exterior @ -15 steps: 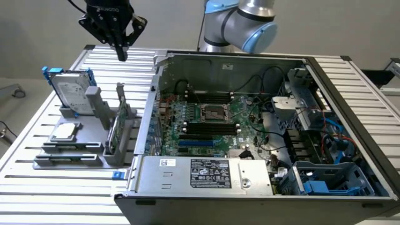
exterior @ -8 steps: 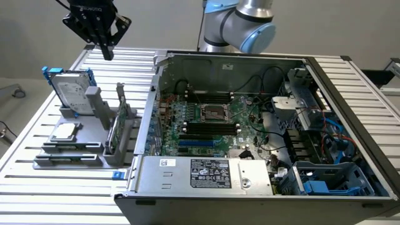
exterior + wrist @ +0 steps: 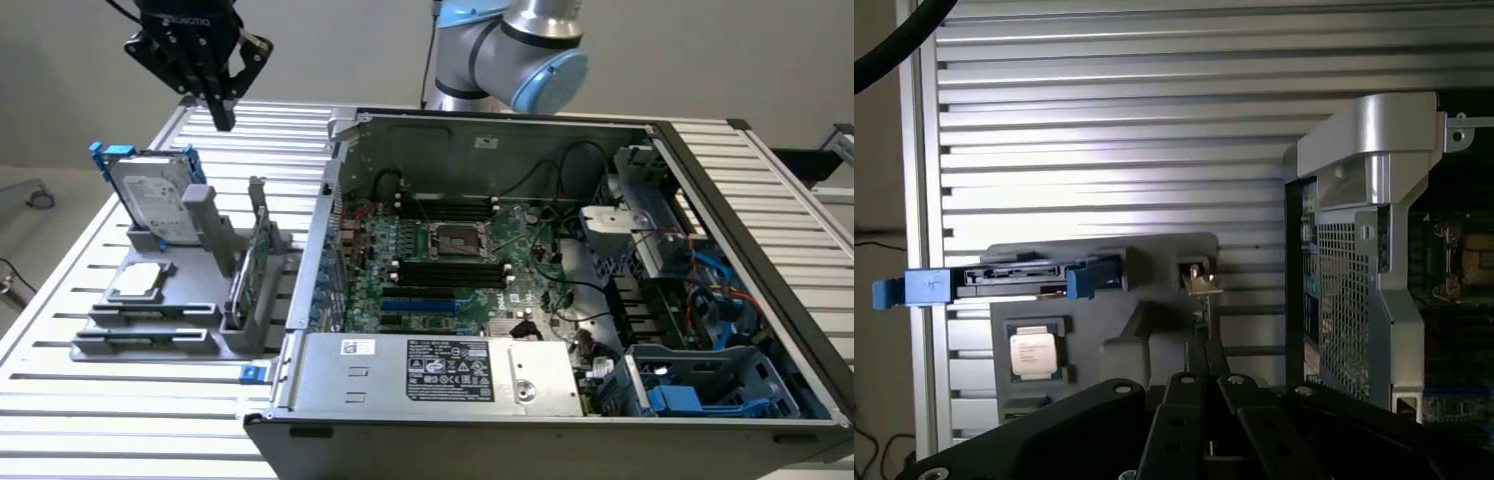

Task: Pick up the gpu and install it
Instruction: 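Reach for the gpu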

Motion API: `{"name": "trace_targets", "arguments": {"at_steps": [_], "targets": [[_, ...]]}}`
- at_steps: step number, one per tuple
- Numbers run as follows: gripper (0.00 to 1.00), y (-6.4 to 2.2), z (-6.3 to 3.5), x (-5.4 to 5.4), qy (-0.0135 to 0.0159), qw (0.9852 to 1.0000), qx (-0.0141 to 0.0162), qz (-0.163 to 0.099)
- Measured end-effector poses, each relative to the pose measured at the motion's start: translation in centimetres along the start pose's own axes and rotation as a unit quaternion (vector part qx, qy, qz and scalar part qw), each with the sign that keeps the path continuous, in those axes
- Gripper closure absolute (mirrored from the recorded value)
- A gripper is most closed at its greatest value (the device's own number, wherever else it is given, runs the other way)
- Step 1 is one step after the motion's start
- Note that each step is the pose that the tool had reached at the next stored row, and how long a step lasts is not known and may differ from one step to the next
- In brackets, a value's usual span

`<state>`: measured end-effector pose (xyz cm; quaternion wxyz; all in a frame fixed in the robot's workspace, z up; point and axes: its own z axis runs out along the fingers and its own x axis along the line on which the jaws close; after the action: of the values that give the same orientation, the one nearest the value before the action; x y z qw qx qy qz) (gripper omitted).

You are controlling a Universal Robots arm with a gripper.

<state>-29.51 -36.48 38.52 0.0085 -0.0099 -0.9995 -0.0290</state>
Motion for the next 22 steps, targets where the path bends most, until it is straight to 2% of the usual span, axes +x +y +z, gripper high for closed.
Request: {"name": "trace_targets", "arguments": {"at_steps": [2,7,9,12,15,22], "targets": [[0.89,0.0,0.0,0.0,0.0005,1.0,0.0046,-0.008],[0.89,-0.08,0.08,-0.1,0.0013,0.9995,0.0262,-0.016],[0.89,-0.14,0.21,-0.14,0.0013,0.9993,0.0307,-0.02],[0.89,-0.21,0.48,-0.19,0.0016,0.9991,0.0334,-0.027],[0.89,-0.24,0.8,-0.33,0.0018,0.9987,0.0347,-0.038],[0.89,-0.26,0.98,-0.4,0.001,0.9983,0.0355,-0.047]]}}
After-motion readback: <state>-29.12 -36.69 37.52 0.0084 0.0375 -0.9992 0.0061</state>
